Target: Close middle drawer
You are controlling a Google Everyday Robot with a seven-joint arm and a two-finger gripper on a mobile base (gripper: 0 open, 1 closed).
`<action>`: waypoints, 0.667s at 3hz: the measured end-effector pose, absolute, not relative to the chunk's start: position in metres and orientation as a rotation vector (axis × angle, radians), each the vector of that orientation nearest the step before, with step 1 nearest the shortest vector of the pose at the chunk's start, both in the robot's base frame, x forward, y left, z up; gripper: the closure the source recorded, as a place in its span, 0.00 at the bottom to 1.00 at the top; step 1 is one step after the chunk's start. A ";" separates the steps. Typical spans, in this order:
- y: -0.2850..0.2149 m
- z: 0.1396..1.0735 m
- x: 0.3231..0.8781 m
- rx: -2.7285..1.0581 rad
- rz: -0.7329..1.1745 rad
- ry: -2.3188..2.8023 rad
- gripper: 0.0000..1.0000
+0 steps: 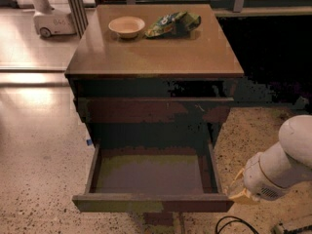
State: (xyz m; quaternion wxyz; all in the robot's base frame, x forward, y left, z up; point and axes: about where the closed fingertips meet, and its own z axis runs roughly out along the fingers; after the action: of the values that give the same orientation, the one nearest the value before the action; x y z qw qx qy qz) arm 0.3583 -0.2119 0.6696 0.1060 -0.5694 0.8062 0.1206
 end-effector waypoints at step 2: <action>-0.212 0.660 0.357 -1.659 0.295 2.392 1.00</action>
Offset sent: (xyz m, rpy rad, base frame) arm -0.0018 -0.0009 -0.0202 -0.0593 -0.0441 -0.0466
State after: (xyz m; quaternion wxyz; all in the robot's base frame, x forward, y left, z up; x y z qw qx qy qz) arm 0.3569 -0.2117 0.6597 0.1076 -0.5636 0.8129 0.1003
